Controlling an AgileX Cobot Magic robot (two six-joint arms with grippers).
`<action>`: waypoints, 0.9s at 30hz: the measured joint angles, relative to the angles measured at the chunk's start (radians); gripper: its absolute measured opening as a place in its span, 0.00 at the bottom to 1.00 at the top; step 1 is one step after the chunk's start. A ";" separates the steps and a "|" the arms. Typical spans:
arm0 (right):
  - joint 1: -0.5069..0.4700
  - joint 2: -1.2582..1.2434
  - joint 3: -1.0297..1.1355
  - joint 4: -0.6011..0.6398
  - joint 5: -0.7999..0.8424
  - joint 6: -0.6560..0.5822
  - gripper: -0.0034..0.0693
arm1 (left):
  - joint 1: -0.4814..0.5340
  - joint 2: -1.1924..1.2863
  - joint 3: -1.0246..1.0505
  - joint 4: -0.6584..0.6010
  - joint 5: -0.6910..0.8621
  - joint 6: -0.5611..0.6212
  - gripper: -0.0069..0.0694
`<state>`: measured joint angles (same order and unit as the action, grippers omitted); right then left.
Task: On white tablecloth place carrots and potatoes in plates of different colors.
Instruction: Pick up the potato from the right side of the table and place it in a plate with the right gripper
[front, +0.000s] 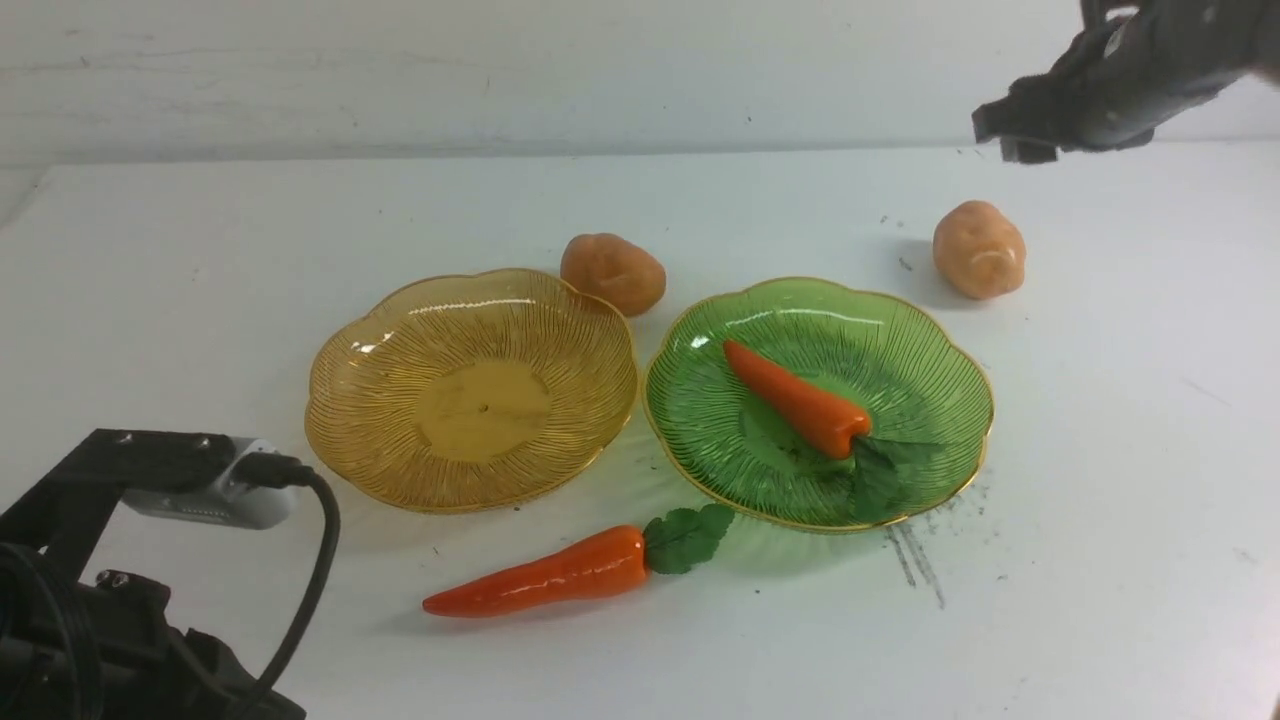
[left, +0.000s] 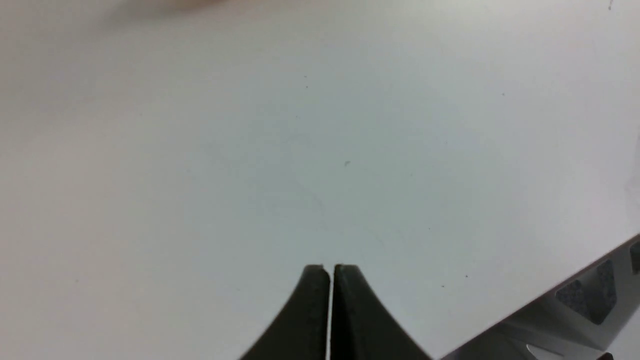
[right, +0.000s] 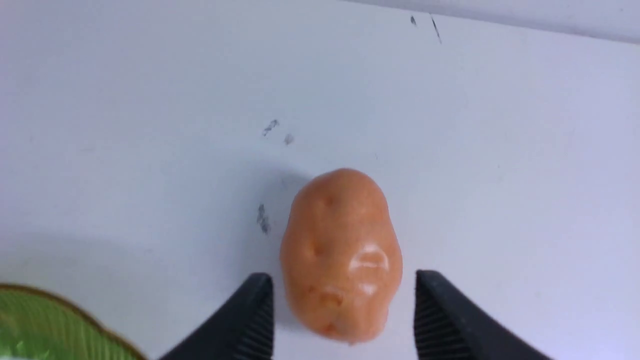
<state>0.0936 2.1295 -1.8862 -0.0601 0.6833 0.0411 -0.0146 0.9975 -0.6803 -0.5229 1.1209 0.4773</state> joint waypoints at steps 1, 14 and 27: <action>-0.001 0.031 0.000 -0.016 -0.045 0.017 0.75 | 0.000 -0.001 0.000 0.000 0.006 -0.003 0.09; -0.005 0.230 0.000 -0.117 -0.184 0.147 1.00 | 0.000 -0.001 0.000 0.003 0.031 -0.053 0.09; -0.005 0.248 0.000 -0.088 -0.165 0.144 0.82 | 0.000 -0.001 0.000 0.021 0.053 -0.083 0.09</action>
<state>0.0886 2.3777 -1.8862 -0.1481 0.5187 0.1855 -0.0146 0.9967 -0.6803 -0.5015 1.1740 0.3940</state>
